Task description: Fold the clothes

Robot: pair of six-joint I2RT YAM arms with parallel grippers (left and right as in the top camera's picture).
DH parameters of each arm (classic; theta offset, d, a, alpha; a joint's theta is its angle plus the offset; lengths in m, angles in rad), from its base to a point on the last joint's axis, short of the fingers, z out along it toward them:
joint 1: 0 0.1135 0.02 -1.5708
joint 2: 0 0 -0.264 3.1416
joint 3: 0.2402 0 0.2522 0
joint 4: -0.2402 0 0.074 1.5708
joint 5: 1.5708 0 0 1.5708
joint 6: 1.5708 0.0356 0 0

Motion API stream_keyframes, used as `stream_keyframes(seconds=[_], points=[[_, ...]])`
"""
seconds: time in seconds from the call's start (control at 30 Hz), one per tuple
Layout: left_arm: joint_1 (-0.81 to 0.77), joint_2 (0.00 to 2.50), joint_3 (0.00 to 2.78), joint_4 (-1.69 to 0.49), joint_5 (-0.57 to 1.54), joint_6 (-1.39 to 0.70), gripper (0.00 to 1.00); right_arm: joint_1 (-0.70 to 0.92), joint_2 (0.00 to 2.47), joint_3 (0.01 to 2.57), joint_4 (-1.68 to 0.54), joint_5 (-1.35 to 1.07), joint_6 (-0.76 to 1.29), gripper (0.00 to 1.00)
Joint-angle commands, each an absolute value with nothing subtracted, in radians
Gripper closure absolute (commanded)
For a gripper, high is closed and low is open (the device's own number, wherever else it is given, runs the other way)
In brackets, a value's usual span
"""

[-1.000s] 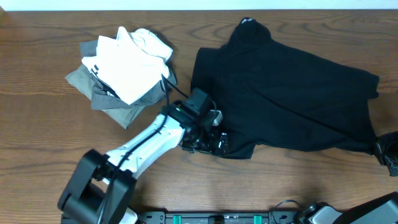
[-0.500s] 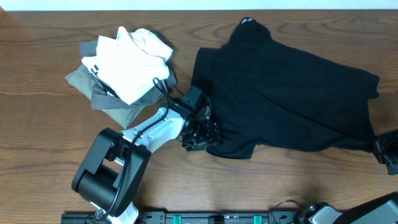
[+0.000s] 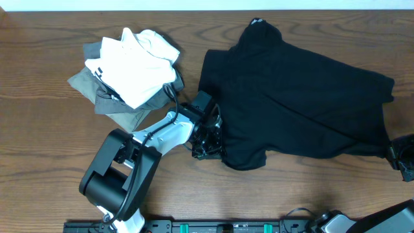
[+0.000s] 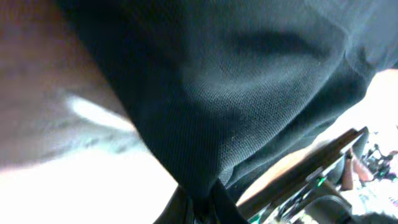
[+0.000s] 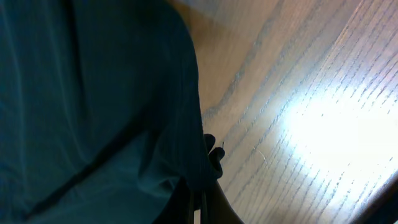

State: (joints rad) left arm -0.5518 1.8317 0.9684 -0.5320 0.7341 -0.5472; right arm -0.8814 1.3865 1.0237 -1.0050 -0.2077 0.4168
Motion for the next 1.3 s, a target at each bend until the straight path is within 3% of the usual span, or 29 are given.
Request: stream_keyframes(seconds=[0.0, 0.23, 0.53, 0.83, 1.27], points=[[-0.553, 1.753, 0.962, -0.596, 0.708, -0.437, 0.94, -0.883, 1.382, 1.023, -1.010, -0.250, 0.376, 0.99], [-0.562, 1.430, 0.962, -0.847, 0.472, -0.312, 0.94, -0.890, 1.319, 1.027, -1.064, -0.438, 0.272, 0.99], [-0.604, 1.074, 0.962, -0.923, 0.353, -0.311, 0.94, -0.892, 1.077, 1.029, -1.092, -0.475, 0.288, 0.99], [-0.604, 1.118, 0.962, -0.853, 0.285, -0.285, 0.94, -0.873, 1.127, 1.038, -1.067, -0.476, 0.318, 0.99], [-0.520, 1.439, 0.974, -0.518, 0.216, -0.139, 0.94, -0.816, 1.504, 1.038, -0.731, -0.562, 0.486, 0.99]])
